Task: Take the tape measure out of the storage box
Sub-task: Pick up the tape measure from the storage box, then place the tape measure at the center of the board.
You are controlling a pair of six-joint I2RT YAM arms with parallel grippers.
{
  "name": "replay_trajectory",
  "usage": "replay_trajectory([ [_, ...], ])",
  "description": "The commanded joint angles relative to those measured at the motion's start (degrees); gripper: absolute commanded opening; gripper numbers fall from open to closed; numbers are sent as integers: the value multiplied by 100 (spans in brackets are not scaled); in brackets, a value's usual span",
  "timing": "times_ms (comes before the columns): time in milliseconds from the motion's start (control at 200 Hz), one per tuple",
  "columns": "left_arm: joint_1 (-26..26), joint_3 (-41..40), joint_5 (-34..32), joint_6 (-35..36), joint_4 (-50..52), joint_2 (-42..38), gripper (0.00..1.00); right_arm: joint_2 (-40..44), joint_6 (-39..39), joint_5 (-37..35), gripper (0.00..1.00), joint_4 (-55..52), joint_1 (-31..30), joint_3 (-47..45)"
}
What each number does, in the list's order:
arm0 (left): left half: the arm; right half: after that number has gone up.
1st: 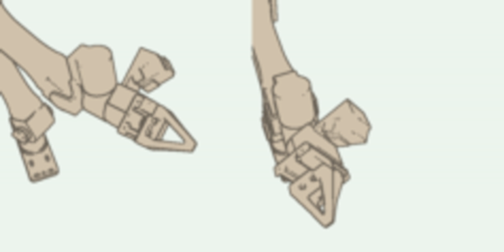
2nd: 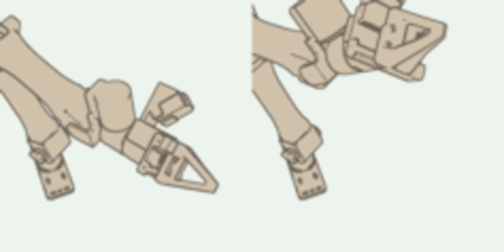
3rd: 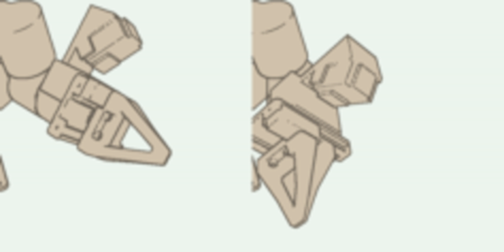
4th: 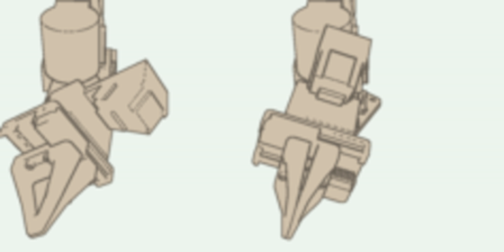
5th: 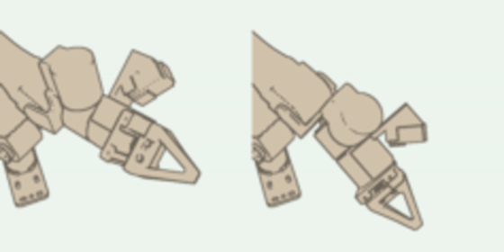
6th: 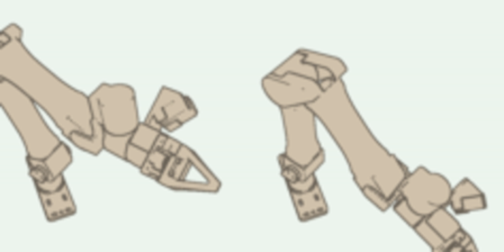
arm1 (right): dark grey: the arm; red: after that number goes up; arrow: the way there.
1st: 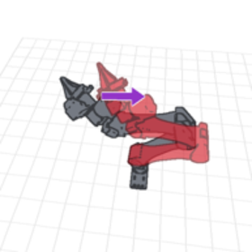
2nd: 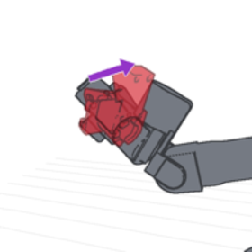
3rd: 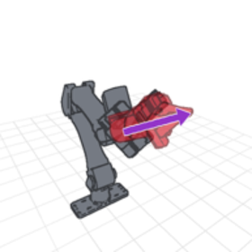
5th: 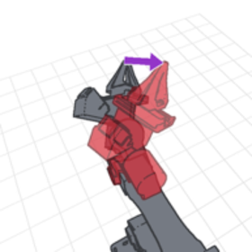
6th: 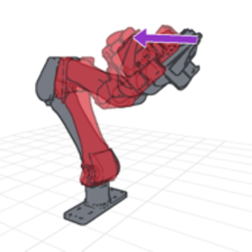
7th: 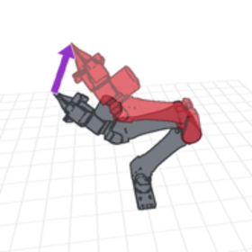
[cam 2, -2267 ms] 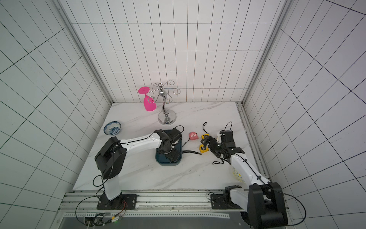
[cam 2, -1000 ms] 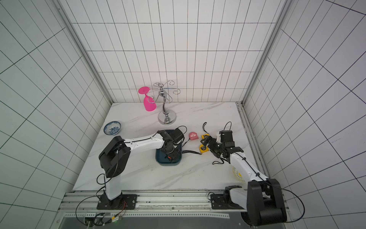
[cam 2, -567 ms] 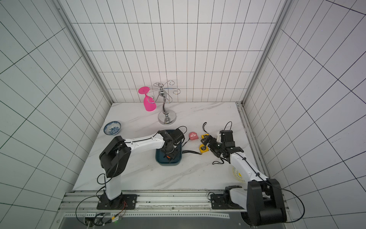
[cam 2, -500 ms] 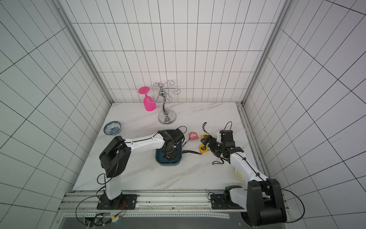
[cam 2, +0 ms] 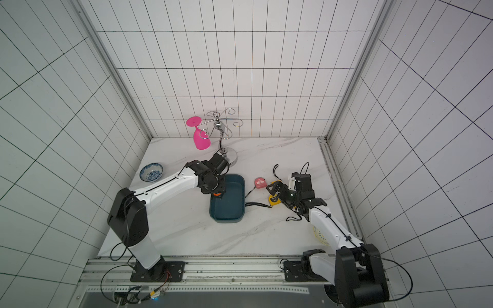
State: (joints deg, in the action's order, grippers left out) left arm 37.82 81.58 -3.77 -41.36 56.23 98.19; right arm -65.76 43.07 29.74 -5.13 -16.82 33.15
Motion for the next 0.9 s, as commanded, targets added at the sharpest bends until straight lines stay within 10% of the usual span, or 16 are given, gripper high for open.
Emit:
replay_trajectory([
  [0,49,429,245,-918,-156,-186,0,129,-78,-10,99,462,-309,-1],
  [895,188,1109,2118,-3044,-1307,270,0,-245,-335,-243,99,3127,-1684,-89],
])
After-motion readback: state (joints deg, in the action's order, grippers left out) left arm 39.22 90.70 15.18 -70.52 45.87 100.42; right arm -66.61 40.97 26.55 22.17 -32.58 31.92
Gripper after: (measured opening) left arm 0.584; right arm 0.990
